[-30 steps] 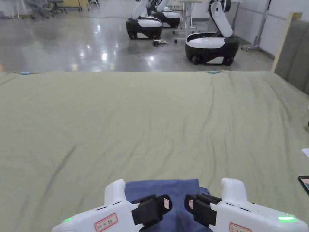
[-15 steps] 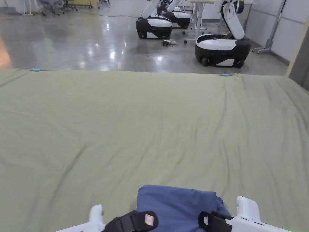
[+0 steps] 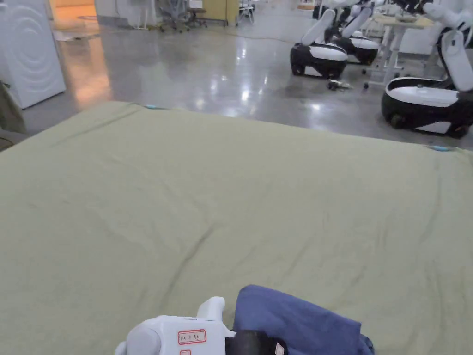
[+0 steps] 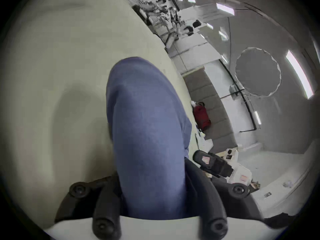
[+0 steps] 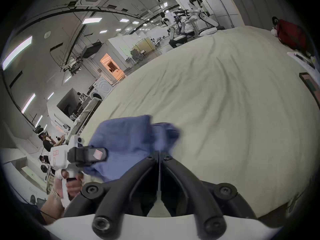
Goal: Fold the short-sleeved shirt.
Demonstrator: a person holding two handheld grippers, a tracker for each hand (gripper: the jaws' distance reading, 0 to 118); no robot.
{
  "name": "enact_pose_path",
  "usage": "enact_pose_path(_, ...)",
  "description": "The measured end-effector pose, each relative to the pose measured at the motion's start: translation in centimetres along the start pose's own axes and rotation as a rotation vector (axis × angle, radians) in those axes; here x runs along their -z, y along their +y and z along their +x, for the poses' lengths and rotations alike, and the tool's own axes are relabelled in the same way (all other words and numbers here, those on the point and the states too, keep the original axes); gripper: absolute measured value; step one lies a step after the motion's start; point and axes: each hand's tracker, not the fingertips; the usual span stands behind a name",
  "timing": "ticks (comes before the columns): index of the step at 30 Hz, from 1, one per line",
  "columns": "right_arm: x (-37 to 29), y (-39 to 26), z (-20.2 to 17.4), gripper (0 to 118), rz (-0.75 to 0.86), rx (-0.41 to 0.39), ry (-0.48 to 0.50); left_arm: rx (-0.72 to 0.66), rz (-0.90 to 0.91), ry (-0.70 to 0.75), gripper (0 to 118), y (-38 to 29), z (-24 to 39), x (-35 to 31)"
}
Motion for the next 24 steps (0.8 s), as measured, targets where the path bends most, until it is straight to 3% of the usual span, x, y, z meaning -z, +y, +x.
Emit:
enact_pose_path(11,3.9,-1.0,-5.7,7,-0.055,-0.050,0.022,-0.102,0.293,0.439,26,10.4,-14.4,-26.4)
enact_pose_path(13,4.2,-0.9,-6.6,7,-0.058,-0.064,0.029,-0.181,0.366,0.477,26,11.5,-17.1,-30.1)
enact_pose_path(17,4.5,-0.6,-7.6,7,-0.067,-0.096,0.025,-0.307,0.406,0.426,26,11.7,-21.0,-33.0)
enact_pose_path(21,4.3,-0.3,-8.0,7,-0.066,-0.118,0.021,-0.220,0.398,0.438,28,11.5,-20.4,-32.5)
enact_pose_path(22,4.2,-0.2,-8.0,7,-0.066,-0.118,0.021,-0.210,0.406,0.483,41,11.3,-19.7,-32.6)
enact_pose_path(23,4.1,-0.2,-8.0,7,-0.064,-0.119,0.018,-0.197,0.430,0.530,69,11.3,-19.3,-33.1)
enact_pose_path(24,3.8,-0.2,-7.9,7,-0.060,-0.120,0.016,-0.170,0.472,0.531,84,11.3,-18.8,-34.2)
